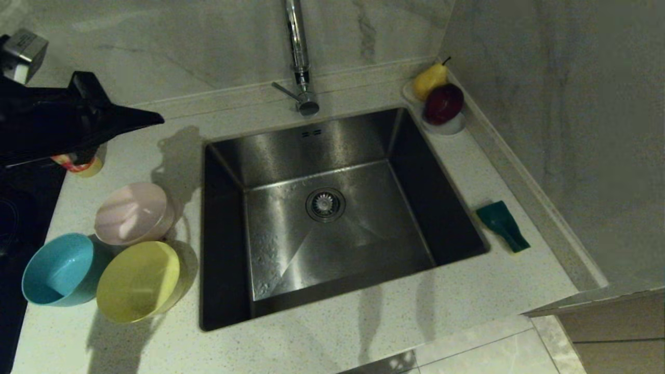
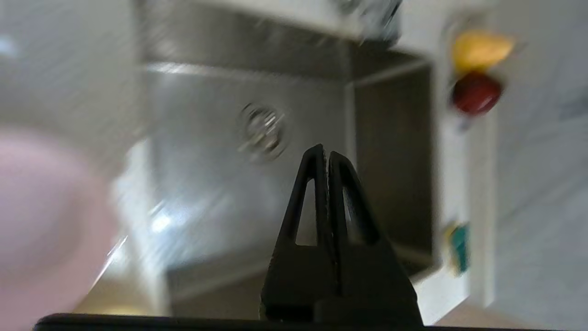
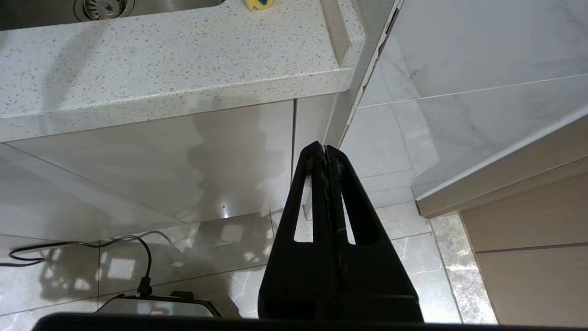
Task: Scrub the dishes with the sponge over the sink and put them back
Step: Turn on the faucet
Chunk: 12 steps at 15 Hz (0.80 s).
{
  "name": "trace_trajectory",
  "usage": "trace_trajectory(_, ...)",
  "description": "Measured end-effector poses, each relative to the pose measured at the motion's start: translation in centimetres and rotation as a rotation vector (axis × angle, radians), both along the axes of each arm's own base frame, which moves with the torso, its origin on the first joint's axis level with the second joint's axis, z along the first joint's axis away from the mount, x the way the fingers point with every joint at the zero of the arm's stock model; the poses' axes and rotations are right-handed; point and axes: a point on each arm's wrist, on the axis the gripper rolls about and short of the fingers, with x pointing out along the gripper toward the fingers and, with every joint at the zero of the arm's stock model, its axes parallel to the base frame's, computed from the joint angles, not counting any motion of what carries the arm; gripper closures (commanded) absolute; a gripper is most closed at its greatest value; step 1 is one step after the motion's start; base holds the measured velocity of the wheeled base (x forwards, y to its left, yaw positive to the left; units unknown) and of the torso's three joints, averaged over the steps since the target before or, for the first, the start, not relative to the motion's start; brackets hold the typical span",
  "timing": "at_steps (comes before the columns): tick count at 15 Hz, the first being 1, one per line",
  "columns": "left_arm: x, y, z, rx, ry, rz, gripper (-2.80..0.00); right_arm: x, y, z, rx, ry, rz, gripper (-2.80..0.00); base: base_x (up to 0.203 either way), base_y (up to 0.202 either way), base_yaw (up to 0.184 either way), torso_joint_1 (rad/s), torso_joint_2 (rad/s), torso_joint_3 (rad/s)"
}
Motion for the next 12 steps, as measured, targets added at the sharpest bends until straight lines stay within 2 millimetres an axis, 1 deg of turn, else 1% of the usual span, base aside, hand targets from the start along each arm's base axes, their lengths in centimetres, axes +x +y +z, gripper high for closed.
trace_trajectory(2,2.1,-1.1,-0.1,-0.015,-0.024,-0.044,0.0,0.0,0.0,0.0,0.0,0.0,0.0,0.0,0.0,0.0,0.0,0.0,0.0,0.0)
trace_trajectory(5,4.2,-3.1,-0.7,-0.028,-0.013,-0.108,0.0,0.0,0.0,0.0,0.0,0.0,-0.001,0.0,0.0,0.0,0.0,0.0,0.0,0.0)
trace_trajectory(9,6.7,-5.5,-1.1,-0.032,-0.061,-0.171,0.0,0.0,0.0,0.0,0.0,0.0,0.0,0.0,0.0,0.0,0.0,0.0,0.0,0.0)
trace_trajectory(12,8.1,-6.3,-1.5,-0.037,-0.096,-0.185,0.0,0.0,0.0,0.0,0.0,0.0,0.0,0.0,0.0,0.0,0.0,0.0,0.0,0.0)
